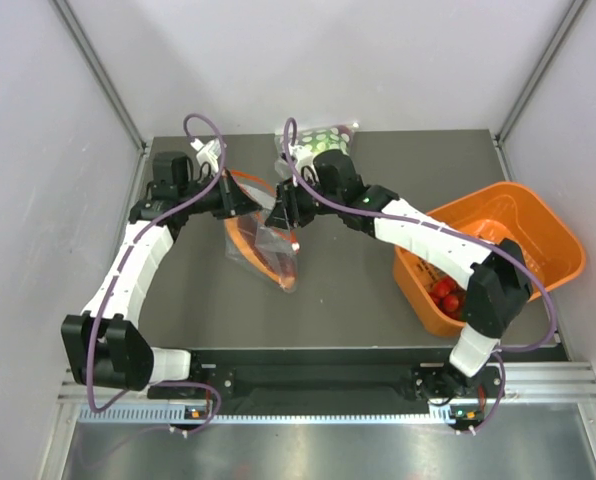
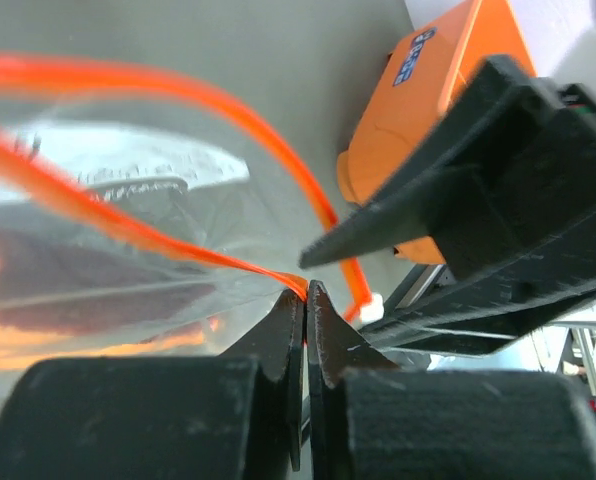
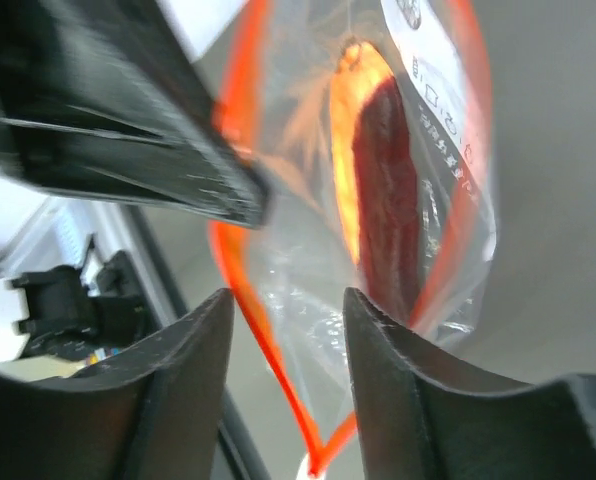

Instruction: Open the zip-top bag and remove the fake food

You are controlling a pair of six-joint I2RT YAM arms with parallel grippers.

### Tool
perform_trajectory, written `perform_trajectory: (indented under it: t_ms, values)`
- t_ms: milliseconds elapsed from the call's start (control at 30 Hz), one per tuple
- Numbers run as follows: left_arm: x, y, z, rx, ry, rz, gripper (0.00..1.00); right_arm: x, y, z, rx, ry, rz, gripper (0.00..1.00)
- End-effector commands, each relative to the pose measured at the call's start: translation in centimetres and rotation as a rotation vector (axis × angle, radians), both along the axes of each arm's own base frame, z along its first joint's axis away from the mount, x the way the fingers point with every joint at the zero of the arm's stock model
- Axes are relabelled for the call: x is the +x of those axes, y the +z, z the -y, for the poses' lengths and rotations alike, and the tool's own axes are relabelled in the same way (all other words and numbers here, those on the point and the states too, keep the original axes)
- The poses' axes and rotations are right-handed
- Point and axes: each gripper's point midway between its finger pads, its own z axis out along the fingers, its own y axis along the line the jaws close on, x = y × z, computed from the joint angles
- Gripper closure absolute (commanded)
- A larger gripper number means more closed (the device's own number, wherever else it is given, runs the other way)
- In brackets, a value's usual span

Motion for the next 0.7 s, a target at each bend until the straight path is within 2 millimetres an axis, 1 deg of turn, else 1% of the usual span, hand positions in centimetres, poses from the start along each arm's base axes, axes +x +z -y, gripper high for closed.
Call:
perform_trajectory:
  t_ms: [0, 33, 67, 100, 200, 233, 267, 333, 367, 400, 533, 667]
  values:
    - [0.3, -1.1, 0.3, -0.013, -0.022, -0.006, 1.0, -0.1, 1.9, -1.5, 0.09, 0.069, 0.03, 0.58]
    - [0.2, -1.3, 0.3, -0.013, -0.023, -0.013, 1.0, -0.1, 1.7, -1.5, 0.09, 0.068, 0.029, 0.58]
    - [0.2, -1.8, 0.2, -0.012, -0.02, -0.027, 1.0, -0.1, 1.4, -1.5, 0.088, 0.068, 0.026, 0.61]
    - [0.1, -2.4, 0.2, -0.009, -0.017, -0.037, 1.0, -0.1, 1.4, -1.6, 0.092, 0.067, 0.027, 0.62]
    - [0.4, -2.8, 0.2, -0.015, -0.004, -0.033, 1.0, -0.5, 0.2, -1.7, 0.09, 0.087, -0.002, 0.61]
    - [0.5, -2.8, 0.3, -0.021, -0.002, -0.033, 1.0, -0.6, -0.1, -1.7, 0.087, 0.091, -0.01, 0.59]
    - [0.7, -3.1, 0.3, -0.023, -0.002, -0.043, 1.0, -0.8, -0.5, -1.7, 0.082, 0.093, -0.022, 0.55]
    - [0.9, -2.8, 0.5, -0.029, -0.007, -0.041, 1.0, -0.8, -1.2, -1.6, 0.066, 0.093, -0.033, 0.5]
    - [1.1, -2.8, 0.5, -0.029, -0.004, -0.041, 1.0, -0.8, -1.2, -1.6, 0.058, 0.097, -0.028, 0.45]
    - [1.3, -2.5, 0.5, -0.029, -0.005, -0.033, 1.0, -0.8, -1.8, -1.4, 0.038, 0.094, -0.039, 0.42]
    - [1.7, -1.5, 0.7, -0.044, 0.005, -0.009, 1.0, -0.5, -2.3, -1.5, 0.015, 0.093, -0.034, 0.36]
    - [1.9, -1.9, 1.1, -0.074, -0.004, -0.026, 1.0, 0.0, -2.5, -2.2, -0.001, 0.089, -0.019, 0.3]
